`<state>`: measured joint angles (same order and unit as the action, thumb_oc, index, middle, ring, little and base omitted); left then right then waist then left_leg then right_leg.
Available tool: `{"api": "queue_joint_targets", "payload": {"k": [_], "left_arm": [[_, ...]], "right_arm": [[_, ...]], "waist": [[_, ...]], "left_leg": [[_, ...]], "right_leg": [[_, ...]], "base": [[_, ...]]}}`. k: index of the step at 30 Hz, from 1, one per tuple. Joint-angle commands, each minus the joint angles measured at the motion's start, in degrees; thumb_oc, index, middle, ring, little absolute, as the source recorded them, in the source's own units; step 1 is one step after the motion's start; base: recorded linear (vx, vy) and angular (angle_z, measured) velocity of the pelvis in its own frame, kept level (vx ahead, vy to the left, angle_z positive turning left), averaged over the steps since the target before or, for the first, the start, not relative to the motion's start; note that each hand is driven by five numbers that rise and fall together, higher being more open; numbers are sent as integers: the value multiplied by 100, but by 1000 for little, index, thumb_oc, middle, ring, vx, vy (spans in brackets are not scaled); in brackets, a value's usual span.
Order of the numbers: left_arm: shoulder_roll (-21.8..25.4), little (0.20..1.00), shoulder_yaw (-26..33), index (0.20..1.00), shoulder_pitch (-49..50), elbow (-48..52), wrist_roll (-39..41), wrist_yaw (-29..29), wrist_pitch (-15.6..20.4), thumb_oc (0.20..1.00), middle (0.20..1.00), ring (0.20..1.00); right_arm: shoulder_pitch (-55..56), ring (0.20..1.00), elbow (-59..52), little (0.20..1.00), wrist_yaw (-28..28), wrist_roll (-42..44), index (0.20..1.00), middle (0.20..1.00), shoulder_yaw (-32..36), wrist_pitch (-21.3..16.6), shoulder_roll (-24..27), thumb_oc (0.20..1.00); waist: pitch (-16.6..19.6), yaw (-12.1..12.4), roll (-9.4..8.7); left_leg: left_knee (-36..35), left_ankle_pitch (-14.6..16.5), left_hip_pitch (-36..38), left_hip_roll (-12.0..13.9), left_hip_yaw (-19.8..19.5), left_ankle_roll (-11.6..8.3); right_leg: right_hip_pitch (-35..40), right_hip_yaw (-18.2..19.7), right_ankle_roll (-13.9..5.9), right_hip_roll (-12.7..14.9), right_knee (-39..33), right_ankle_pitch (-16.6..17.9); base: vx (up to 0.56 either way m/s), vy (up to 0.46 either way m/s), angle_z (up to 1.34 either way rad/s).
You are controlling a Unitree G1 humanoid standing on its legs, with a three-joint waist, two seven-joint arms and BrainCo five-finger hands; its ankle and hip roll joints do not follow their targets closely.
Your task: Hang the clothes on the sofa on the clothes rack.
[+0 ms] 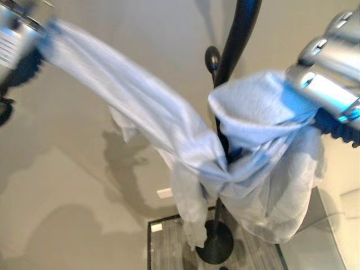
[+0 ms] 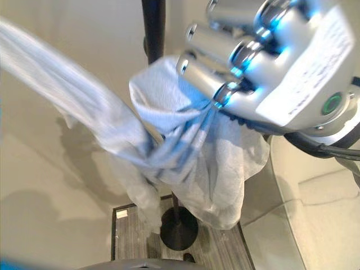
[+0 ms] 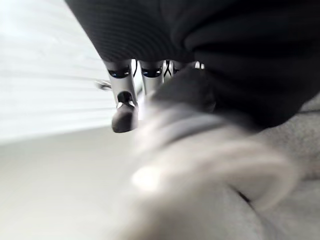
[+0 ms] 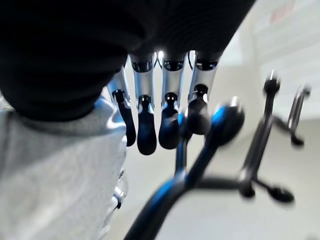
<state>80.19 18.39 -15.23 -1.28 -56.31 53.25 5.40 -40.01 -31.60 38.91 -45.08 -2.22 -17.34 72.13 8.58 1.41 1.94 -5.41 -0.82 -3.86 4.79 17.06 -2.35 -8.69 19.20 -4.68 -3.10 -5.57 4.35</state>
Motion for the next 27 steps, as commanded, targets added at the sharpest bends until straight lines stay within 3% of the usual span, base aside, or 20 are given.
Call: {"api": "queue_joint_targets", "payload": {"k": [1, 8, 16, 18, 21, 23, 27], "left_arm": [[370, 200, 32, 200, -457, -380, 612, 45, -496, 200, 200, 200], [503, 200, -359, 200, -854, -931, 696, -177, -483, 200, 200, 200], [25, 200, -1150, 200, -1467, -1454, 1128, -394, -250, 200, 200, 200], [6, 200, -1948, 200, -2302, -1697, 1303, -600, -168, 200, 200, 200], [-133, 200, -2463, 200, -2676, -1877, 1389, -681, -109, 200, 200, 200], [-405, 200, -3053, 200, -3091, -2066, 1455, -804, -54, 200, 200, 200], [-775, 200, -3642, 200, -3473, -2192, 1468, -921, 3, 200, 200, 200]], "right_arm": [[-815, 200, 542, 200, 137, -5, 200, 200, -491, 753, -323, 200], [-2262, 200, 1429, 200, 239, -137, 200, 200, -1260, 1097, -290, 200], [-2751, 200, 2730, 200, 420, 7, 200, 200, -1621, 1448, 164, 200], [-2729, 200, 3181, 200, 491, 226, 200, 200, -1754, 1468, 370, 200], [-2554, 200, 3453, 200, 529, 461, 200, 200, -1685, 1429, 543, 200], [-2070, 200, 3850, 200, 624, 815, 200, 200, -1370, 1361, 728, 200], [-1339, 200, 3971, 200, 654, 1141, 200, 200, -825, 1255, 687, 200]], "waist": [[452, 120, -333], [409, 228, -288], [328, 110, -214], [271, -38, -119], [224, -90, -112], [175, -168, -119], [128, -267, -148]], "left_leg": [[47, 241, 6, 139, 41, -296], [41, 220, 16, 95, -14, -279], [41, 267, 17, 61, -69, -275], [41, 248, -2, 66, -68, -283], [41, 193, -32, 84, -55, -294], [41, 190, -48, 91, -56, -291], [41, 180, -63, 102, -38, -293]], "right_leg": [[326, -240, -711, 810, 201, -594], [396, -346, -681, 830, 180, -589], [455, -443, -682, 872, 138, -632], [422, -447, -700, 870, 151, -626], [376, -424, -711, 866, 159, -589], [349, -409, -724, 868, 168, -573], [310, -364, -725, 864, 184, -560]], "base": [[0, 0, 0], [12, 3, 1], [19, 2, 3], [19, 3, 4], [18, 3, -1], [9, -5, 2], [12, -6, 0]]}}
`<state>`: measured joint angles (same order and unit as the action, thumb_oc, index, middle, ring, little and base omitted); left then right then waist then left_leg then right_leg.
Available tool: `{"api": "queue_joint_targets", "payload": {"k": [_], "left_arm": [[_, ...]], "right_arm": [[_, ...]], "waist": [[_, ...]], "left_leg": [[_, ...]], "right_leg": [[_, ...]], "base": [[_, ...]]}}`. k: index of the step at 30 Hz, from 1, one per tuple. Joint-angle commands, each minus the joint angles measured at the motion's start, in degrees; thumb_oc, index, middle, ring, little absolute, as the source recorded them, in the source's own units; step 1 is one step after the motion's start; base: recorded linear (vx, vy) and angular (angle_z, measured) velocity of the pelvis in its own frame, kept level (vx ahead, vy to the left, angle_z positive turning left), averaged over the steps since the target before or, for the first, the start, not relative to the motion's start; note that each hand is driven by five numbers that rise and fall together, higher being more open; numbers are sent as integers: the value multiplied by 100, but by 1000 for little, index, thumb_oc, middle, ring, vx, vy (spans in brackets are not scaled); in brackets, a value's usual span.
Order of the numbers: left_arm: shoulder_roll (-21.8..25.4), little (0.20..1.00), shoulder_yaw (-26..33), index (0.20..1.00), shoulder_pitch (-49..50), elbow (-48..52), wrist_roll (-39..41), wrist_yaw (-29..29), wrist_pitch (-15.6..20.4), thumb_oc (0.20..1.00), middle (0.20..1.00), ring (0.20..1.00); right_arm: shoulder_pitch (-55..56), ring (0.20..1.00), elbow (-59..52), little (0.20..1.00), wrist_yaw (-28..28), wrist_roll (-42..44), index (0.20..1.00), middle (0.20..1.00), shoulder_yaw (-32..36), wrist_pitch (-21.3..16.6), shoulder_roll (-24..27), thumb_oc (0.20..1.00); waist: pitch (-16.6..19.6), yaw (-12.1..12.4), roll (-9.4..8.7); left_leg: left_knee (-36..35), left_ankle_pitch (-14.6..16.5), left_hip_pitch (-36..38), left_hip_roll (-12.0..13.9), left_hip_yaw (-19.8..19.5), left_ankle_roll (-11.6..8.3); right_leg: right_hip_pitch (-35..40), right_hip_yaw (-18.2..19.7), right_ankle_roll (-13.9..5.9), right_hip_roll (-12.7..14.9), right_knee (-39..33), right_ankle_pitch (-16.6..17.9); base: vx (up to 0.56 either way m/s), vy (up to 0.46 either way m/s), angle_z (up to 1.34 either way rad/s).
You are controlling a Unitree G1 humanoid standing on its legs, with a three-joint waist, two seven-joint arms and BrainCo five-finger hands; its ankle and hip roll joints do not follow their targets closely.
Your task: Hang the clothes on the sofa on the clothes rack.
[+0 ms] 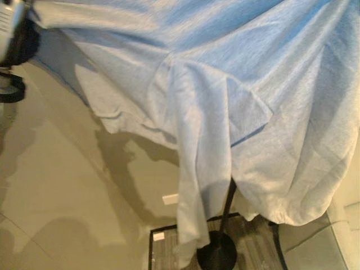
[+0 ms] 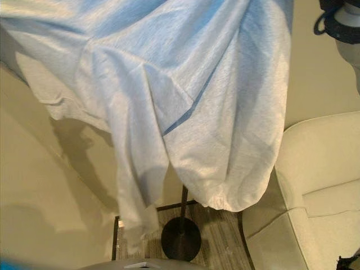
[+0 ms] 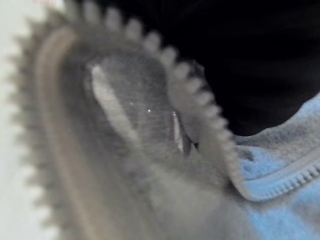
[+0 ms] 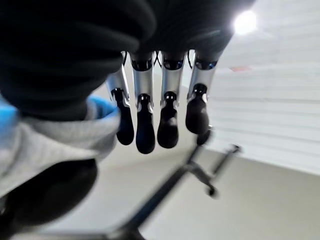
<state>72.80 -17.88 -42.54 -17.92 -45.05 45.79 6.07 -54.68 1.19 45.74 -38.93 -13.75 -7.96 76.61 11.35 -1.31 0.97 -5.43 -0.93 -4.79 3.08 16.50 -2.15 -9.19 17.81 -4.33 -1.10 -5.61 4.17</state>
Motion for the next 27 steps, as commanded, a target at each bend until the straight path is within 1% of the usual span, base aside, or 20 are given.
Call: {"api": "queue_joint_targets", "payload": {"k": [1, 3, 7, 11, 15, 18, 19, 22, 25, 27], "left_arm": [[-139, 200, -277, 200, -971, -580, 348, -203, -49, 200, 200, 200], [-349, 200, -592, 200, -1217, -559, 312, -244, -15, 200, 200, 200], [-598, 200, -1010, 200, -1497, -583, 153, -249, -1, 200, 200, 200], [-815, 200, -1187, 200, -1709, -663, 209, -241, -23, 200, 200, 200], [-902, 200, -1068, 200, -1624, -669, 282, -235, -39, 200, 200, 200], [-1051, 200, -733, 200, -1275, -645, 426, -233, -30, 200, 200, 200], [-1122, 200, -565, 200, -1044, -607, 443, -241, -21, 200, 200, 200], [-1264, 200, -373, 200, -690, -568, 478, -270, 10, 200, 200, 200], [-1424, 200, -235, 200, -412, -615, 563, -270, 40, 200, 200, 200], [-1474, 200, -175, 200, -278, -667, 606, -286, 49, 200, 200, 200]], "right_arm": [[344, 200, 699, 200, -38, 581, 200, 200, 488, 291, 228, 200], [586, 200, 692, 200, -63, 667, 200, 200, 652, 260, 186, 200], [889, 200, 602, 200, -40, 695, 200, 200, 874, 220, 84, 200], [848, 200, 527, 200, -16, 711, 200, 200, 901, 218, 69, 200], [882, 200, 521, 200, 32, 817, 200, 200, 988, 219, -21, 200], [1308, 200, 470, 200, 21, 886, 200, 200, 1278, 218, -332, 200], [1734, 200, 429, 200, 6, 890, 200, 200, 1519, 213, -557, 200], [2404, 200, 372, 200, -64, 908, 200, 200, 1845, 197, -962, 200], [2928, 200, 607, 200, -151, 1006, 200, 200, 1926, 142, -1325, 200], [3097, 200, 742, 200, -190, 1042, 200, 200, 1942, 121, -1398, 200]], "waist": [[-154, 2, -85], [-176, -43, -112], [-173, -82, -142], [-173, -91, -189], [-178, -102, -207], [-224, -118, -221], [-234, -124, -219], [-240, -115, -236], [-262, -90, -247], [-264, -79, -247]], "left_leg": [[43, 192, 30, 280, 22, -314], [43, 194, 33, 288, 39, -312], [43, 199, 34, 306, 71, -314], [43, 206, 35, 317, 116, -329], [43, 214, 31, 332, 139, -335], [43, 223, 33, 347, 153, -334], [43, 229, 40, 351, 158, -334], [43, 230, 45, 360, 160, -329], [43, 232, 51, 364, 148, -321], [43, 233, 57, 363, 147, -318]], "right_leg": [[351, -216, -763, 666, 192, -538], [335, -174, -764, 666, 194, -526], [303, -137, -765, 661, 187, -512], [271, -104, -761, 641, 184, -503], [266, -71, -754, 626, 165, -496], [257, -60, -737, 613, 160, -508], [255, -63, -726, 610, 162, -515], [248, -67, -710, 601, 164, -519], [246, -77, -690, 597, 165, -528], [245, -75, -687, 594, 168, -533]], "base": [[30, -12, -10], [28, -9, -8], [38, -8, -4], [40, -7, -2], [24, -1, -1], [30, -5, -6], [34, -10, -3], [12, -3, -1], [0, 0, 0], [0, 0, 0]]}}
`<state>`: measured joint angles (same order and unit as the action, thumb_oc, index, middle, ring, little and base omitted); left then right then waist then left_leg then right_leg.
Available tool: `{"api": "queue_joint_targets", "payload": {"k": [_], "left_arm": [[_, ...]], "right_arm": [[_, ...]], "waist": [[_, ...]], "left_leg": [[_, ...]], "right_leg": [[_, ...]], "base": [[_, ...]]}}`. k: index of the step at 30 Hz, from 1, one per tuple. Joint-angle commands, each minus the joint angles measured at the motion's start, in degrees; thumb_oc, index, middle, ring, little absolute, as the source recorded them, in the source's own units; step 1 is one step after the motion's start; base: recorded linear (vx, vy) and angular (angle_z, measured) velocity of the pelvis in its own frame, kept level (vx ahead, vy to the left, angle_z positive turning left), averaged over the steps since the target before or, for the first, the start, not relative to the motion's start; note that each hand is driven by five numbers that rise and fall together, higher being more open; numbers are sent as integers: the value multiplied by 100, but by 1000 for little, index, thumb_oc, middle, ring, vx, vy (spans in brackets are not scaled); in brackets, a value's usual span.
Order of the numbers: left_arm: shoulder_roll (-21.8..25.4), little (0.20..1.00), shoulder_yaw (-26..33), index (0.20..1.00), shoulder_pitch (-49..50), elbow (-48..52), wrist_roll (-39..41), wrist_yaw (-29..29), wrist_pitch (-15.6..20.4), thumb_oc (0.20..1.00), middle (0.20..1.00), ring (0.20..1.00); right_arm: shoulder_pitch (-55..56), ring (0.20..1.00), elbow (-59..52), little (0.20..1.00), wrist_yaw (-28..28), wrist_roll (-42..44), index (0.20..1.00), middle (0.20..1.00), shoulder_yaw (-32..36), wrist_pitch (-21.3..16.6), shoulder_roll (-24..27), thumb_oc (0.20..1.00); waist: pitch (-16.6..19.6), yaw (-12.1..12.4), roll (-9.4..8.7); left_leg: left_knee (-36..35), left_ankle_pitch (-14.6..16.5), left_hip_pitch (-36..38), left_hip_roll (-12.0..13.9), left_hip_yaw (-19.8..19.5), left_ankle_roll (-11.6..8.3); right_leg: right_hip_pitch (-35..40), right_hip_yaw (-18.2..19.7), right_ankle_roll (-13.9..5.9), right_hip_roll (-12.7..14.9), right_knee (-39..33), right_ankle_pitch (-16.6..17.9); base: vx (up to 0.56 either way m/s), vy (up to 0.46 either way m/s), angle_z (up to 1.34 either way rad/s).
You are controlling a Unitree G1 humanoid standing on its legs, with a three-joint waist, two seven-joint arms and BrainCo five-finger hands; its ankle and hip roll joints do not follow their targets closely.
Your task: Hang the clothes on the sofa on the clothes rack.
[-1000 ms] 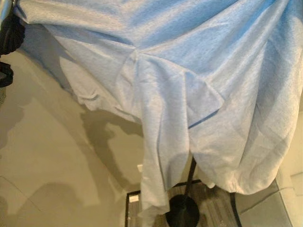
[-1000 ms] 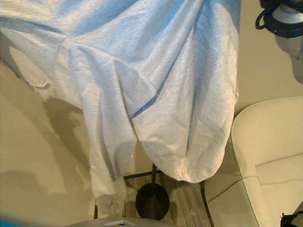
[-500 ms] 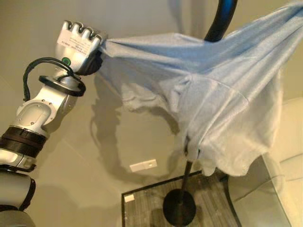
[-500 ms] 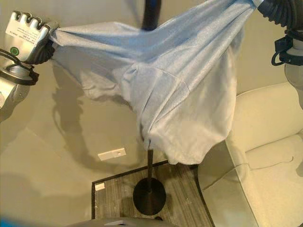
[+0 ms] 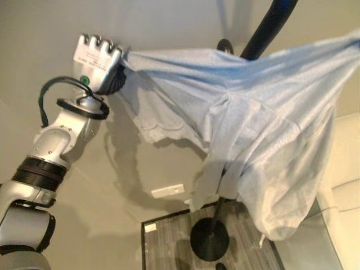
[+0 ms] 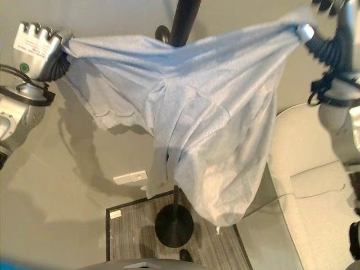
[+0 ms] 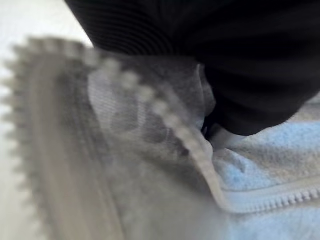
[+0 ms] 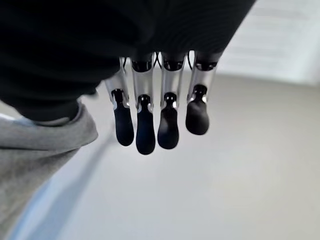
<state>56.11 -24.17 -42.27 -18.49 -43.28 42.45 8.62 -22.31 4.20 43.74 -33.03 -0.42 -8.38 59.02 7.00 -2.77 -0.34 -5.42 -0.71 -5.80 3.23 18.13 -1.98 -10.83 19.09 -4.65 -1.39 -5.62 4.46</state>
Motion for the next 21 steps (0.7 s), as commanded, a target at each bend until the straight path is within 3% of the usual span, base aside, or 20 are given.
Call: {"api": "queue_joint_targets", "payload": {"k": [1, 12, 14, 16, 21], "left_arm": [[138, 200, 487, 200, -206, -671, 474, 36, -202, 200, 200, 200], [-1395, 200, 552, 200, 1298, -1290, 899, -221, -47, 200, 200, 200], [-1396, 200, 556, 200, 1309, -1290, 897, -218, -46, 200, 200, 200], [-1920, 200, 568, 200, 1676, -1511, 1129, -239, -24, 200, 200, 200], [-2634, 200, 296, 200, 1988, -1806, 1489, -282, 77, 200, 200, 200]], "right_arm": [[-21, 200, 553, 200, -30, 503, 200, 200, 597, 142, 264, 200], [840, 200, 1084, 200, -321, 752, 200, 200, 60, 34, -1211, 200], [841, 200, 1086, 200, -317, 748, 200, 200, 50, 34, -1213, 200], [938, 200, 942, 200, -346, 789, 200, 200, -233, -31, -1715, 200], [925, 200, 677, 200, -595, 1081, 200, 200, -991, -238, -2557, 200]], "waist": [[164, 73, -111], [16, 94, -173], [23, 92, -171], [-23, 94, -206], [-102, 78, -246]], "left_leg": [[42, 210, 162, 347, -19, -334], [42, 198, 200, 340, -30, -300], [42, 200, 203, 340, -27, -300], [52, 233, 245, 337, -6, -282], [61, 216, 254, 352, 22, -276]], "right_leg": [[409, -208, -651, 622, 172, -568], [398, -213, -572, 619, 208, -632], [398, -211, -572, 619, 210, -635], [428, -207, -550, 622, 209, -671], [382, -151, -505, 589, 255, -665]], "base": [[0, 0, 0], [0, 0, 0], [0, 0, 0], [3, -14, 2], [2, -21, -3]]}}
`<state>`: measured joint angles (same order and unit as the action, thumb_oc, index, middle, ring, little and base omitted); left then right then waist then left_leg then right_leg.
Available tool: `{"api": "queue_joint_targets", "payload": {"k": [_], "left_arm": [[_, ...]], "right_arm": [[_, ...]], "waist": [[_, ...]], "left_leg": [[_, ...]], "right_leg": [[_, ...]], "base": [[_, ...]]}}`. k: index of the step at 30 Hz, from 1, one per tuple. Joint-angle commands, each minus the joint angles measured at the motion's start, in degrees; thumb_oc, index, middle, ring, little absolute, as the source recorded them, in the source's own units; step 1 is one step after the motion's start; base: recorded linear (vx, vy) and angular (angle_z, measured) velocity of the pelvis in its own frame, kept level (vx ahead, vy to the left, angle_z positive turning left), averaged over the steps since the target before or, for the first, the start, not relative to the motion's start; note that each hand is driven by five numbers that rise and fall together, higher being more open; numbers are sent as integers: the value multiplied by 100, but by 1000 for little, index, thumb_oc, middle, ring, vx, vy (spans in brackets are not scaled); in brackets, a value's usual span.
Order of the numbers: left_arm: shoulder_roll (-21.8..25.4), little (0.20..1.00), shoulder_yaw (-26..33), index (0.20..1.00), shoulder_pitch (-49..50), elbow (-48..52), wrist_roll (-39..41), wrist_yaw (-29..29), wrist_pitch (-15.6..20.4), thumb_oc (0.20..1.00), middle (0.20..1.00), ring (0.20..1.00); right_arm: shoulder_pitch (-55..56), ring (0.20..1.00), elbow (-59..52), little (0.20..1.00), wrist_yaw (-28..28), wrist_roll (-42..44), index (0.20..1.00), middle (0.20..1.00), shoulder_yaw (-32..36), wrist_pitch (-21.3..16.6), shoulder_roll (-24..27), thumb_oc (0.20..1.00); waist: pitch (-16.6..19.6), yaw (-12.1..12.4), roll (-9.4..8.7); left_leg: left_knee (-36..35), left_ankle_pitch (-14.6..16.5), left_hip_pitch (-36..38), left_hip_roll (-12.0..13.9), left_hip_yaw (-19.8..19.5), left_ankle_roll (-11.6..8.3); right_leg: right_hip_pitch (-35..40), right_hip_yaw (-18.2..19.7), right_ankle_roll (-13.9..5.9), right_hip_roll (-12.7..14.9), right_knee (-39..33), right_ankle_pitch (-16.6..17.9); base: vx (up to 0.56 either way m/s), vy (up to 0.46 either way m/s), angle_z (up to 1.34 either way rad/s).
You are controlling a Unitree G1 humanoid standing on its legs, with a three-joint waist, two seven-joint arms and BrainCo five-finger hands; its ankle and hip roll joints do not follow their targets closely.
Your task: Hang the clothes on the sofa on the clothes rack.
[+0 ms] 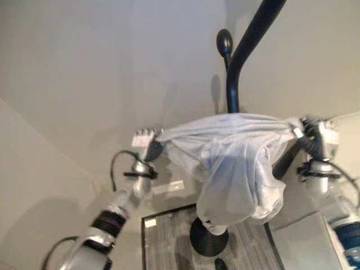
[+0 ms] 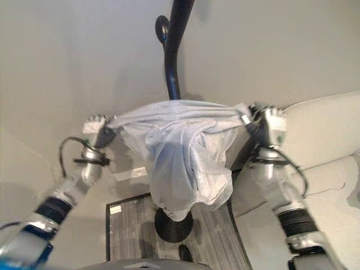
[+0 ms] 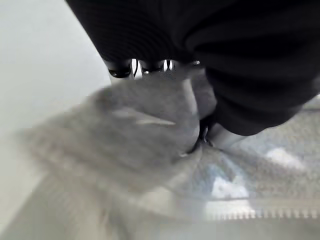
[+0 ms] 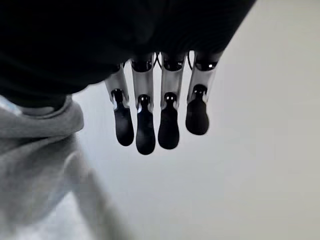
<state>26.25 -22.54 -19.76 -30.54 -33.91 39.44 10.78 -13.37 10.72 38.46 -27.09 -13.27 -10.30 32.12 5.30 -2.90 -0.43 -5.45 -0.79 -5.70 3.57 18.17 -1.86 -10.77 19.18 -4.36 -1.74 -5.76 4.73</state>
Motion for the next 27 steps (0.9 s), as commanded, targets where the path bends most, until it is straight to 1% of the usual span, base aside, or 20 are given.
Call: {"api": "queue_joint_targets", "payload": {"k": [1, 5, 8, 9, 10, 11, 12, 13, 14, 15, 16, 17, 20, 22, 24, 27], "left_arm": [[236, 200, 43, 200, -210, -624, 562, 24, -114, 200, 200, 200], [-183, 200, -361, 200, -63, -763, 711, -123, -50, 200, 200, 200], [-634, 200, -621, 200, 29, -870, 1258, -400, 65, 200, 200, 200], [-819, 200, -663, 200, 56, -896, 1669, -579, 124, 200, 200, 200], [-1108, 200, -625, 200, 87, -1013, 2450, -819, 189, 200, 200, 200], [-1399, 200, -586, 200, 95, -1157, 3371, -1039, 238, 200, 200, 200], [-1629, 200, -579, 200, 97, -1267, 4261, -1297, 293, 200, 200, 200], [-1747, 200, -551, 200, 104, -1293, 4959, -1561, 291, 200, 200, 200], [-1904, 200, -519, 200, 101, -1345, 5845, -1849, 252, 200, 200, 200], [-1902, 388, -518, 388, 99, -1346, 5847, -1851, 253, 388, 388, 388], [-2030, 909, -733, 909, 122, -1099, 6797, -2304, 126, 909, 909, 909], [-2053, 1000, -872, 1000, 137, -1024, 7036, -2461, 46, 1000, 1000, 1000], [-2078, 1000, -1095, 1000, 201, -1044, 7334, -2745, -186, 1000, 1000, 1000], [-2120, 1000, -1121, 1000, 251, -1053, 7574, -2826, -208, 1000, 1000, 1000], [-2114, 1000, -1119, 1000, 292, -959, 7648, -2847, -213, 1000, 1000, 1000], [-2069, 1000, -960, 1000, 359, -912, 7771, -2832, -205, 1000, 1000, 1000]], "right_arm": [[19, 200, -7, 200, -156, 622, 200, 200, 112, -112, -29, 200], [-41, 200, 67, 200, -524, 1183, 200, 200, -596, -308, -511, 200], [-134, 200, 313, 200, -808, 1780, 200, 200, -1123, -386, -854, 200], [-194, 266, 405, 266, -910, 2025, 266, 266, -1294, -377, -963, 266], [-250, 426, 537, 426, -1014, 2339, 426, 426, -1429, -326, -1097, 426], [-313, 740, 734, 740, -1106, 2782, 740, 740, -1557, -278, -1281, 740], [-374, 1000, 914, 1000, -1210, 3250, 1000, 1000, -1653, -218, -1465, 1000], [-426, 1000, 994, 1000, -1359, 3597, 1000, 1000, -1712, -138, -1558, 1000], [-433, 1000, 1105, 1000, -1567, 4150, 1000, 1000, -1764, -67, -1697, 1000], [-436, 1000, 1106, 1000, -1568, 4151, 1000, 1000, -1763, -67, -1698, 1000], [-431, 1000, 1257, 1000, -1825, 4853, 1000, 1000, -1903, 78, -1821, 1000], [-404, 1000, 1365, 1000, -1947, 5173, 1000, 1000, -1971, 125, -1905, 1000], [-341, 1000, 1524, 1000, -2140, 5876, 1000, 1000, -2048, 170, -2031, 1000], [-274, 1000, 1550, 1000, -2240, 6110, 1000, 1000, -2053, 177, -2057, 1000], [-223, 1000, 1466, 1000, -2265, 6203, 1000, 1000, -2019, 178, -2034, 1000], [-111, 1000, 1266, 1000, -2205, 6173, 1000, 1000, -1800, 161, -1912, 1000]], "waist": [[47, 96, -242], [-2, 120, -276], [-65, 137, -293], [-70, 147, -299], [-101, 146, -300], [-108, 150, -291], [-127, 140, -281], [-137, 134, -276], [-155, 129, -259], [-142, 135, -260], [-144, 135, -242], [-148, 137, -227], [-98, 165, -220], [-93, 180, -213], [-88, 197, -208], [-57, 203, -203]], "left_leg": [[64, 221, 242, 322, 25, -288], [57, 164, 187, 355, 56, -291], [71, 166, 173, 366, 42, -286], [60, 129, 146, 377, 50, -292], [69, 129, 141, 375, 42, -289], [62, 88, 103, 386, 47, -293], [65, 69, 76, 392, 48, -293], [65, 62, 61, 394, 48, -294], [70, 65, 60, 390, 50, -294], [66, 54, 44, 395, 56, -297], [61, 46, 29, 400, 65, -304], [60, 54, 48, 394, 57, -303], [50, 40, 47, 394, 49, -315], [53, 50, 77, 381, 23, -314], [47, 47, 85, 376, 11, -317], [45, 40, 79, 382, 24, -325]], "right_leg": [[364, -145, -527, 618, 280, -687], [269, -83, -500, 571, 317, -644], [250, -65, -482, 551, 328, -647], [209, -50, -472, 533, 332, -622], [207, -45, -470, 530, 337, -621], [156, -30, -460, 511, 346, -589], [120, -7, -456, 493, 360, -574], [101, 5, -455, 480, 369, -565], [106, 14, -458, 473, 369, -560], [82, 21, -455, 465, 373, -552], [71, 16, -464, 458, 370, -539], [106, 9, -469, 463, 364, -545], [114, 16, -469, 444, 371, -548], [156, 6, -470, 445, 366, -568], [165, 2, -466, 443, 363, -576], [146, -5, -464, 434, 360, -575]], "base": [[-25, -31, -2], [-7, -8, 0], [-15, -23, -1], [0, 0, 0], [-50, -33, -1], [-54, -22, -1], [-51, -21, -3], [-40, 2, -3], [-21, 2, -4], [-18, 8, -7], [1, 4, -9], [10, 2, -15], [35, 0, -9], [34, -2, -2], [0, 0, 0], [0, 0, 0]]}}
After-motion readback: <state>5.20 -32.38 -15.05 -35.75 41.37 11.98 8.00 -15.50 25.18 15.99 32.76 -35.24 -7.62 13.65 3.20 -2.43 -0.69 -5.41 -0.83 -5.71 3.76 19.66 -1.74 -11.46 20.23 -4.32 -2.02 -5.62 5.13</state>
